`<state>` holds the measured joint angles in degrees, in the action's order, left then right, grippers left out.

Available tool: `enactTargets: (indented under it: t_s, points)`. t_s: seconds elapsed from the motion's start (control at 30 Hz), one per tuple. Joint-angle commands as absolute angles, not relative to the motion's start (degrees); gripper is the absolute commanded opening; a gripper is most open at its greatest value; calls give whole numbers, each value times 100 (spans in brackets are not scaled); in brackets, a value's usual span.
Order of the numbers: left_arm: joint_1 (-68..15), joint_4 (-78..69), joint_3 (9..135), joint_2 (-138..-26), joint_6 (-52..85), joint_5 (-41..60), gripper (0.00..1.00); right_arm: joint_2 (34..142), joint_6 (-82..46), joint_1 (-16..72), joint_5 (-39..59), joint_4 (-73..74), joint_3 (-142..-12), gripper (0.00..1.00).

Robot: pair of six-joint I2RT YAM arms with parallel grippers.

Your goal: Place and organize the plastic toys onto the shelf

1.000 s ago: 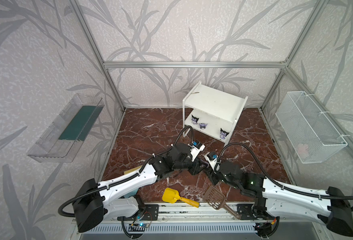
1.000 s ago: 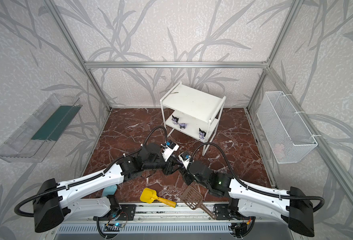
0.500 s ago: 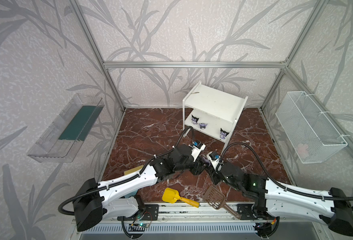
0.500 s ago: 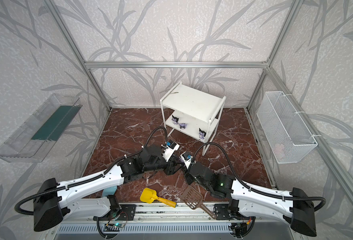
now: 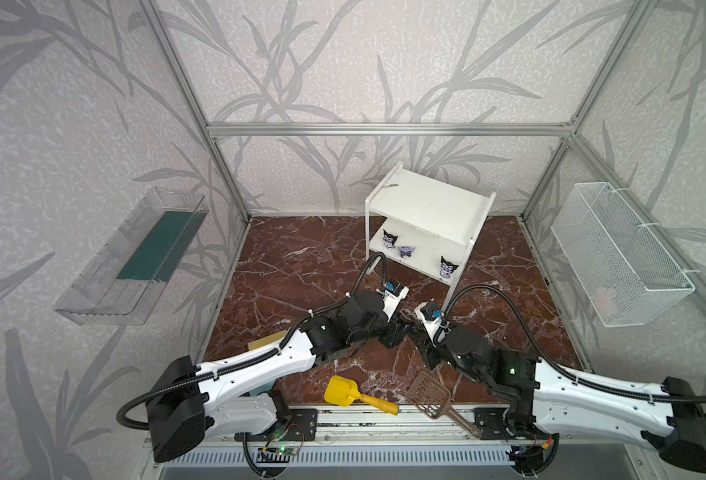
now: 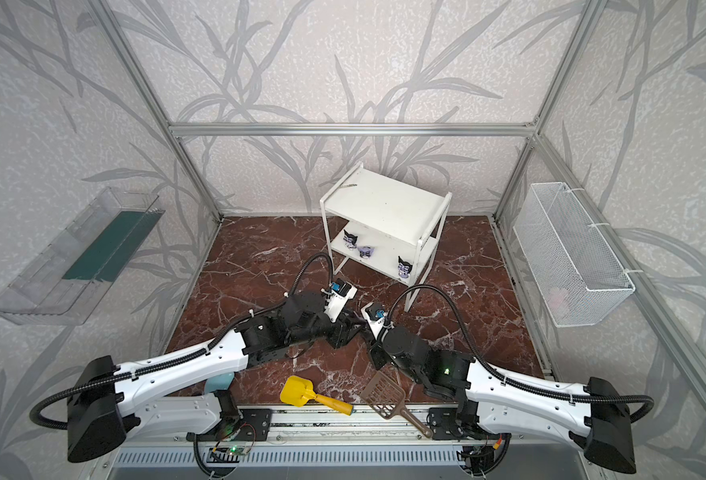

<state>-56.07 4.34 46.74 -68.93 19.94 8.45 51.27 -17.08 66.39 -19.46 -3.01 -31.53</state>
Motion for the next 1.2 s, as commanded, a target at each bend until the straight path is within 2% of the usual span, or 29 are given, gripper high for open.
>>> enactTargets:
  t_s: [0.0, 0.23, 0.43, 0.53, 0.67, 0.9, 1.17]
  points:
    - [-5661, 231, 4606, -6765, 2013, 943, 50, 5053, -1749, 6685, -1981, 70, -3067, 24]
    - [-5516, 558, 4457, -6252, 2304, 133, 55, 5028, -1871, 6687, -2046, 319, -2825, 24]
    - [-4980, 492, 4059, -5759, 3069, 811, 57, 4962, -1807, 6689, -2105, 848, -2521, 24]
    - [-4818, 713, 3873, -5500, 3240, 806, 57, 5082, -1970, 6669, -2312, 470, -2661, 25]
    - [-4653, 972, 3641, -5100, 3287, 604, 67, 5422, -2331, 6519, -2015, 115, -2724, 28]
    - [-4442, 1267, 3429, -4679, 3192, 378, 91, 6476, -2955, 6504, -1568, -184, -3034, 43]
    - [-4368, 1377, 3367, -4633, 3028, 573, 96, 7665, -3565, 6366, -1092, 96, -3339, 46]
